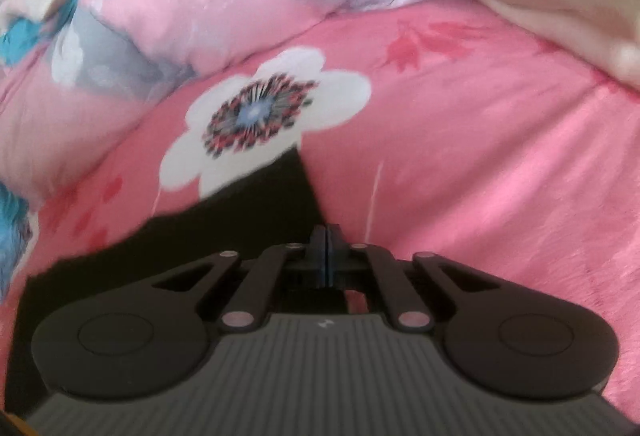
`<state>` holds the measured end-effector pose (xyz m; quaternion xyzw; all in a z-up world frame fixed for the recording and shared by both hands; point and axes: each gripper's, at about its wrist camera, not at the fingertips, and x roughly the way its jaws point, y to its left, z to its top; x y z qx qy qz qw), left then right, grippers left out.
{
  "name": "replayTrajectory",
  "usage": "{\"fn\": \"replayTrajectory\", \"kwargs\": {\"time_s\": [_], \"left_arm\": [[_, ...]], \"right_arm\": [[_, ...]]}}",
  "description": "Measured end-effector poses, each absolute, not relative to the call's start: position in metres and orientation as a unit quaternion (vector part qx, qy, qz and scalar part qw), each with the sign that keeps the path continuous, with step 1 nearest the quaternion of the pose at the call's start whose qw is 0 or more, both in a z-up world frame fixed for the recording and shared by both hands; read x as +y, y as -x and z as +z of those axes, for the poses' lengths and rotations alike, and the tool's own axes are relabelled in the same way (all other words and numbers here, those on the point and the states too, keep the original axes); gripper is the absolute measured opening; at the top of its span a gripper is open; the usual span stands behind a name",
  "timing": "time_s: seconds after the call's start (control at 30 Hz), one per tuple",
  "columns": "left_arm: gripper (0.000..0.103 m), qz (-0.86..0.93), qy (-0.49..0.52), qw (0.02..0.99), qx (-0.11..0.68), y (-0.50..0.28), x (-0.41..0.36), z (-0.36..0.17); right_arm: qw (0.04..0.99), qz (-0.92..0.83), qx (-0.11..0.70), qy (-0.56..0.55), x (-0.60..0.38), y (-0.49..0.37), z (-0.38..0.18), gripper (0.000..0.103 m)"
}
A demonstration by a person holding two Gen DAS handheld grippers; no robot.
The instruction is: Fold clothes
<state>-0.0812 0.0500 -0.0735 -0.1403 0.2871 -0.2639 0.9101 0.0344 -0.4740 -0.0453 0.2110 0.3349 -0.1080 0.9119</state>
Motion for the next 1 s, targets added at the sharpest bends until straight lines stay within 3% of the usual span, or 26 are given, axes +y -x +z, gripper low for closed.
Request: {"fn": "replayTrajectory", "kwargs": {"time_s": [0.17,0.43,0.5,0.67,0.8,0.9,1.0], "left_arm": [[0.038,-0.265,0.141,0.910,0.286,0.081,0.050,-0.074],[0.038,-0.267,0.140,0.910,0.285,0.083,0.051,-0.074],[0.038,-0.267,0.139,0.910,0.285,0.083,0.051,-0.074],[0.038,-0.268,0.138,0.910,0.284,0.083,0.050,-0.074],[0.038,-0.267,0.136,0.911,0.284,0.083,0.050,-0.074],[0.038,-0.267,0.135,0.911,0.284,0.083,0.050,-0.074],[0.038,-0.267,0.133,0.911,0.284,0.084,0.050,-0.074]], "right_arm": [[0.923,-0.058,0.331,-0.186,-0.451,-0.034,-0.028,0.005],[0.906,-0.100,0.350,-0.215,-0.483,-0.080,-0.058,0.001],[0.908,-0.123,0.339,-0.212,-0.486,-0.080,-0.049,0.008],[0.921,-0.076,0.333,-0.188,-0.464,-0.072,-0.027,0.008],[0.905,-0.051,0.368,-0.204,-0.460,-0.091,-0.042,0.007],[0.899,-0.104,0.368,-0.212,-0.475,-0.105,-0.055,0.002],[0.903,-0.167,0.348,-0.191,-0.480,-0.103,-0.042,0.009]]}}
